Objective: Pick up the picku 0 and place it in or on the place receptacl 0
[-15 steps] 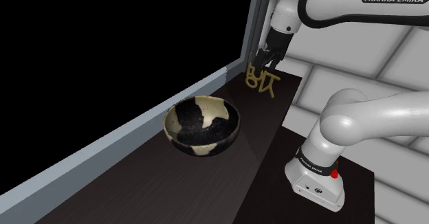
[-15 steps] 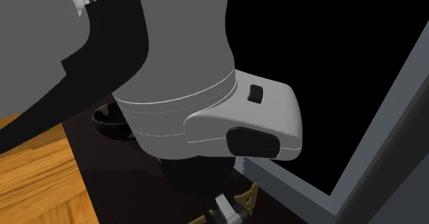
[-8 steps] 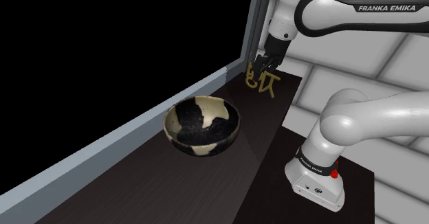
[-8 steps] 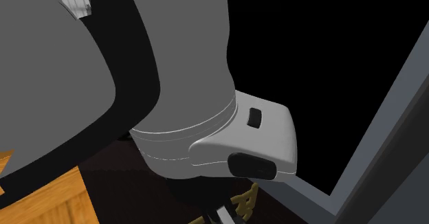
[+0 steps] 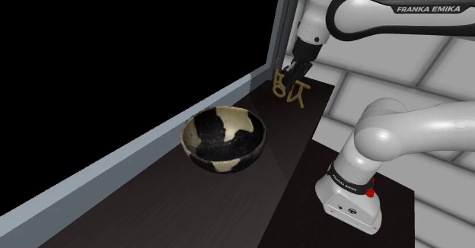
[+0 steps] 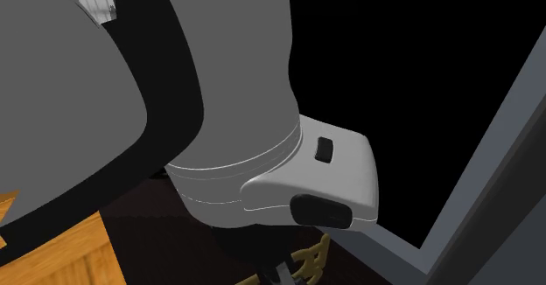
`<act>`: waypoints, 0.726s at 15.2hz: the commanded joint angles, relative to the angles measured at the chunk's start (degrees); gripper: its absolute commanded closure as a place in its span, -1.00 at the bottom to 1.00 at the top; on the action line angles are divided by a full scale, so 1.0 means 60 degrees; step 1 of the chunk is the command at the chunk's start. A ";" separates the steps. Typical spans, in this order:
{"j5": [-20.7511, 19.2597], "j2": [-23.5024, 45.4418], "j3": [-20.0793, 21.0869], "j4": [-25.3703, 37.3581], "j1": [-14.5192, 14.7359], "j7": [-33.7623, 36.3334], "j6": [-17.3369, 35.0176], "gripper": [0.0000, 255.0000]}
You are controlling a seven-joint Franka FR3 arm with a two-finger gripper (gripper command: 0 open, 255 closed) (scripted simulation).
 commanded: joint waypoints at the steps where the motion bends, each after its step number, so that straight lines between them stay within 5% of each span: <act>1: 0.0004 0.0005 0.0001 -0.0008 0.0002 0.0000 0.0003 1.00; 5: 0.0010 -0.0004 0.0007 0.0004 0.0006 0.0005 0.0003 1.00; 6: 0.0010 -0.0004 0.0007 0.0004 0.0006 0.0005 0.0003 -1.00; 11: 0.0021 0.1391 -0.0051 0.2445 -0.0049 -0.0077 -0.1772 -1.00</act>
